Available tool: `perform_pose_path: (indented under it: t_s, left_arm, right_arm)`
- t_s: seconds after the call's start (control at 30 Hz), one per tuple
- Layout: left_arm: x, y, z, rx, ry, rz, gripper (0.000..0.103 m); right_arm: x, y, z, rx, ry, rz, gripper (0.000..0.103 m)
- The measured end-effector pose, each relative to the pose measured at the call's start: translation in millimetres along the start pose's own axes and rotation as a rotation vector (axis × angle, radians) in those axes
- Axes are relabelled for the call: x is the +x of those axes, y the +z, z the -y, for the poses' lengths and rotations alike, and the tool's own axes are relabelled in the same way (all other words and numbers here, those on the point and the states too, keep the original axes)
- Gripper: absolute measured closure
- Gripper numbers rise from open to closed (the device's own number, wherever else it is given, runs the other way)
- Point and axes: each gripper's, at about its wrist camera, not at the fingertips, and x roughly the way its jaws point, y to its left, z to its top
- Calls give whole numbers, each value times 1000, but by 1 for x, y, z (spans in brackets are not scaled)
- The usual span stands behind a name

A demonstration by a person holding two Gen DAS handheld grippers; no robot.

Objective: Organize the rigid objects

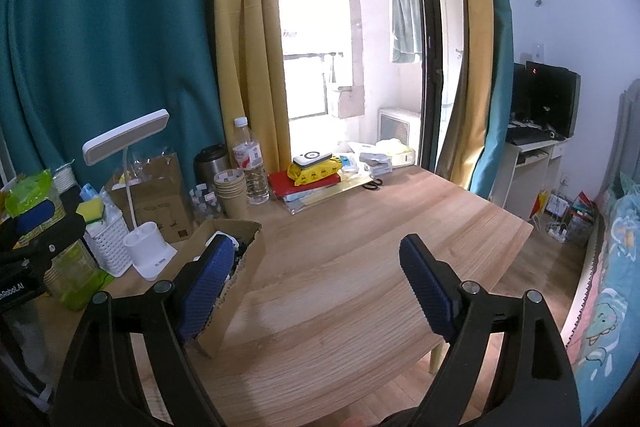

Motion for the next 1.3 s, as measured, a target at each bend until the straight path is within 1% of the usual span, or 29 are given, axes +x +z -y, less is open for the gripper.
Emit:
perform_pose_path:
  t_s: [0.37,0.8,1.3]
  left_arm:
    - [0,0,2,4,-15,4,5]
    - [1,1,3,8,-22,5,5]
    - [2,2,3,9,-21,6,5]
  right_arm:
    - [0,-1,0,-3,-1,-2,16]
    - [-2,-3,1,1,-44,23,16]
    - [-2,-2,2,2,-43,24,16]
